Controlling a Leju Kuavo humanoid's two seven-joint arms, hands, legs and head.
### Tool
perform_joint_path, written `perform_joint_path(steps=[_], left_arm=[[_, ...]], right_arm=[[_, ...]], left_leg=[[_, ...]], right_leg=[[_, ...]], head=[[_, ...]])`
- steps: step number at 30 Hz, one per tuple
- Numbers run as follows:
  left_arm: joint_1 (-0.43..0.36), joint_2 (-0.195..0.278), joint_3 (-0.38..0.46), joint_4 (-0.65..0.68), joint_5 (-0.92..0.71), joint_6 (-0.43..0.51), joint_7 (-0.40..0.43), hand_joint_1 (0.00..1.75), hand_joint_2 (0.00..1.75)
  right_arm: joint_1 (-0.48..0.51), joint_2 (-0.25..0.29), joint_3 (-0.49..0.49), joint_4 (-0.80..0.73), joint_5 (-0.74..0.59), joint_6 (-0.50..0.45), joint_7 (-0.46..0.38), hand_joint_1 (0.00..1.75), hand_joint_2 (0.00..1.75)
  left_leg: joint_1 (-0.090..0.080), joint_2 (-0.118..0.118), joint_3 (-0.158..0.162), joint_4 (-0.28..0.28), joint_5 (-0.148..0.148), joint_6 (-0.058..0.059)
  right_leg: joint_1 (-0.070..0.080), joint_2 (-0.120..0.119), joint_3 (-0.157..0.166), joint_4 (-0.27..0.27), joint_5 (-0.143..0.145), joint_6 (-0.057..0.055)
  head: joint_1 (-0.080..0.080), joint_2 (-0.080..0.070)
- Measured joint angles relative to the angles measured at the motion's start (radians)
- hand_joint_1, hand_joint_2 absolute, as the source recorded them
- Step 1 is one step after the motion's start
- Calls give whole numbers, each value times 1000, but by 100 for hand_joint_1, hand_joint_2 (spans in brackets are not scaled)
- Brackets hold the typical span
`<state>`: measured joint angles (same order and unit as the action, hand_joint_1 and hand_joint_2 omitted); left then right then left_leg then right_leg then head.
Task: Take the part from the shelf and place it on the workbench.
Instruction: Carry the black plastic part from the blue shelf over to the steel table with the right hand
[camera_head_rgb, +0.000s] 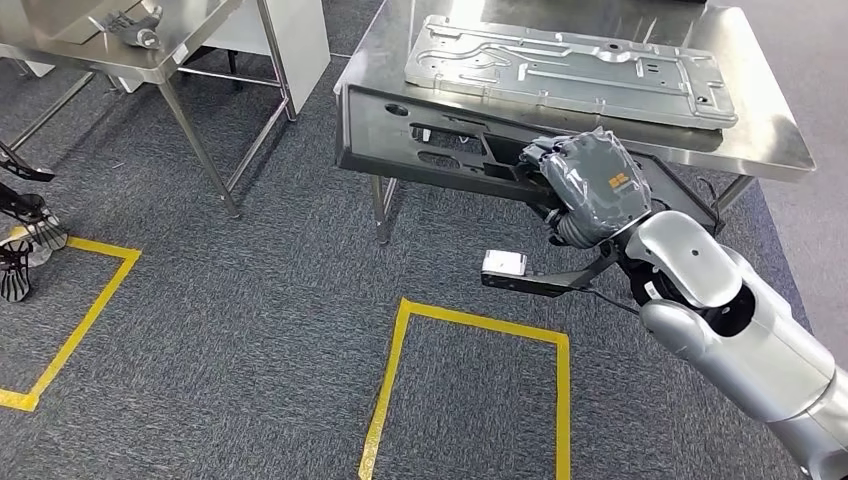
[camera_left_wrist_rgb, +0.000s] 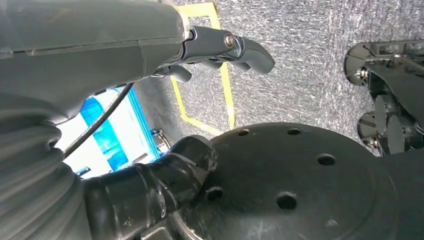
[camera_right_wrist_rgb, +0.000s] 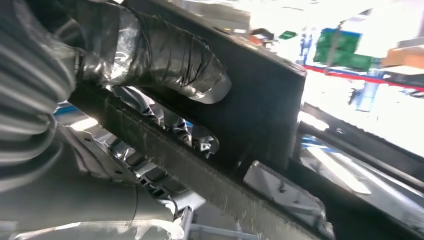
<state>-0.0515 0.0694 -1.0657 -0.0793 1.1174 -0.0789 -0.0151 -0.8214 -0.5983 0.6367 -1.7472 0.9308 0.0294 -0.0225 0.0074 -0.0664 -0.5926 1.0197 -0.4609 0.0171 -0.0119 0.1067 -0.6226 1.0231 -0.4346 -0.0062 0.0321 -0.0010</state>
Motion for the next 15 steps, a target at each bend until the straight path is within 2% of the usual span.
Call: perform_joint_path(steps=[5,8,11,13,15], left_arm=[[-1,1,-7,0,14,-2,4,0,175],[-2,6,-7,0,31,-11,5,0,175],[-4,13,-7,0,40,-15,5,0,175],[-4,15,-7,0,44,-15,5,0,175],[-3,16,-7,0,45,-15,5,0,175]], right_arm=[[-24,7,19,10,24,7,12,175,175],[-41,58,57,31,100,12,62,175,175],[-53,108,102,55,134,12,91,175,175],[-58,126,124,63,135,11,95,175,175],[-65,142,141,70,142,12,104,175,175]], left_leg=[[-1,-5,0,0,1,4],[-1,-5,0,1,1,5],[-2,-5,1,1,0,6],[-2,-8,1,1,0,6],[-1,-10,0,1,0,6]], right_leg=[[-1,-6,6,-6,1,1],[0,-6,6,-7,1,3],[0,-6,6,-7,1,10],[0,-9,6,-7,0,16],[0,-12,6,-6,0,16]], head=[[0,0],[0,0],[0,0],[0,0],[0,0]])
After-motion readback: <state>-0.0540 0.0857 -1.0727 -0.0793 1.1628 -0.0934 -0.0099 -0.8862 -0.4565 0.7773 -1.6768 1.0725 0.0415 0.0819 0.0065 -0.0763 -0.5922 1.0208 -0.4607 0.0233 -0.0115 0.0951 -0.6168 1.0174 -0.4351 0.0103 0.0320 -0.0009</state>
